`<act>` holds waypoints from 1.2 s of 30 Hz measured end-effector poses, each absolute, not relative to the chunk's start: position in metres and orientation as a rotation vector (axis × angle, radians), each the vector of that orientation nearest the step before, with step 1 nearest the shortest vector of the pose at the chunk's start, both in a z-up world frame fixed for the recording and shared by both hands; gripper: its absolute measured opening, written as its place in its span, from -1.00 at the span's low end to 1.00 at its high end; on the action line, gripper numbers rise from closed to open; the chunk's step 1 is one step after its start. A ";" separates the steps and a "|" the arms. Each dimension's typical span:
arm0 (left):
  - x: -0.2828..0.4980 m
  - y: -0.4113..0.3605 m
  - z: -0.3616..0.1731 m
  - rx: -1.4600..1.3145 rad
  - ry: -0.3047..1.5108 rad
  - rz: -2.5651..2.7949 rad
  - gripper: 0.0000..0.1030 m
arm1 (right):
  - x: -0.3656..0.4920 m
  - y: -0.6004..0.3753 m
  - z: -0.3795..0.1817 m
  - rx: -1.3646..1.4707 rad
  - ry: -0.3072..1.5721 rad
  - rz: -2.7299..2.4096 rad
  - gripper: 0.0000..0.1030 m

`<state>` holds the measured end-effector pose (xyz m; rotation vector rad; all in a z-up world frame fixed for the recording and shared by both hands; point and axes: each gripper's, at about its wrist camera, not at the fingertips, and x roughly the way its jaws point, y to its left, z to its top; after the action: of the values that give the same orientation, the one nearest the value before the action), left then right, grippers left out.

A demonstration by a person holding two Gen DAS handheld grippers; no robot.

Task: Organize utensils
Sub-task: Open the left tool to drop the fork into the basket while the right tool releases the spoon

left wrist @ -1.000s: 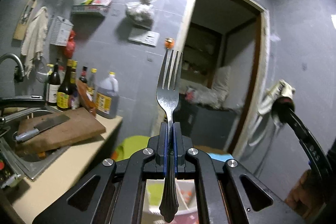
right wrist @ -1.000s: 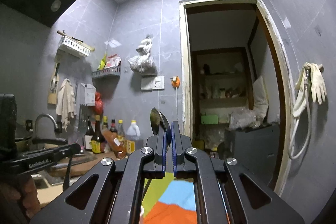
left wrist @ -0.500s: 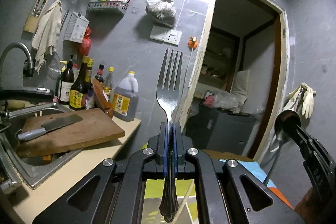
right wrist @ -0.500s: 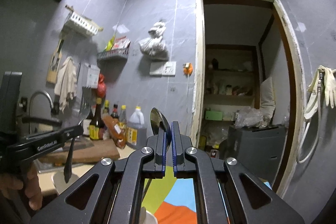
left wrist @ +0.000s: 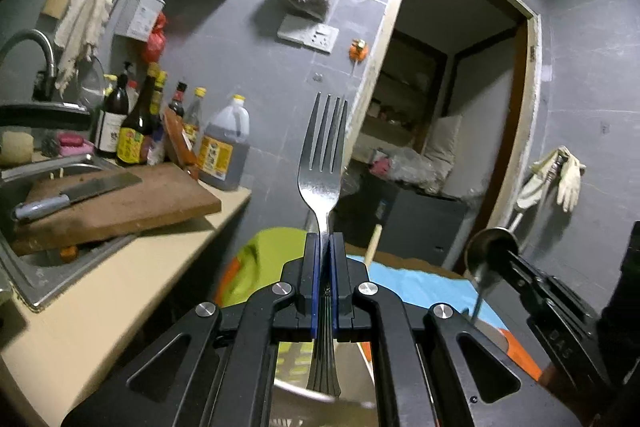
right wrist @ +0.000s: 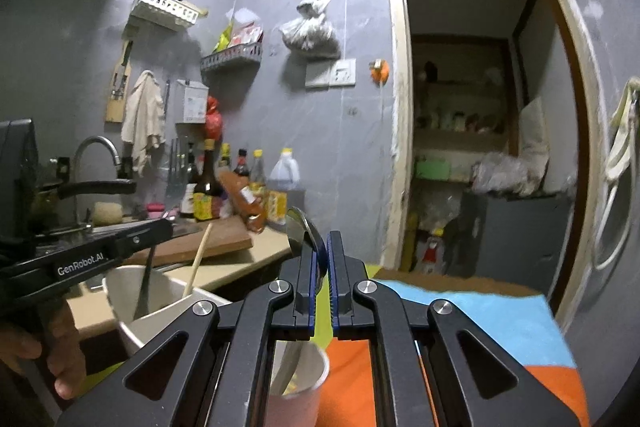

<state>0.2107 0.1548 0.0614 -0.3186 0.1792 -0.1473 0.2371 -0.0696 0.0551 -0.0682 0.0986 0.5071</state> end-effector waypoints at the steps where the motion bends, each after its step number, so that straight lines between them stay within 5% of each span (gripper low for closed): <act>1: 0.210 0.155 0.060 -0.320 0.184 -0.157 -0.95 | 0.238 -0.071 0.054 -0.058 0.112 0.522 -0.92; 19: 0.192 0.152 0.057 -0.354 0.252 -0.243 -0.91 | 0.232 -0.083 0.048 0.016 0.210 0.609 -0.67; 24: 0.179 0.144 0.067 -0.335 0.225 -0.258 -0.59 | 0.224 -0.093 0.054 0.021 0.185 0.587 -0.54; 30: 0.162 0.124 0.084 -0.293 0.203 -0.256 -0.20 | 0.205 -0.118 0.068 0.026 0.124 0.536 0.05; 34: 0.154 0.106 0.092 -0.253 0.189 -0.235 0.17 | 0.192 -0.140 0.077 0.012 0.094 0.483 0.57; 36: 0.150 0.096 0.094 -0.231 0.181 -0.230 0.42 | 0.184 -0.153 0.081 0.010 0.077 0.456 0.66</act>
<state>0.1496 0.0962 0.0937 -0.2308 0.1815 -0.2295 0.1840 -0.1526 0.0806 0.0098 0.0766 0.4564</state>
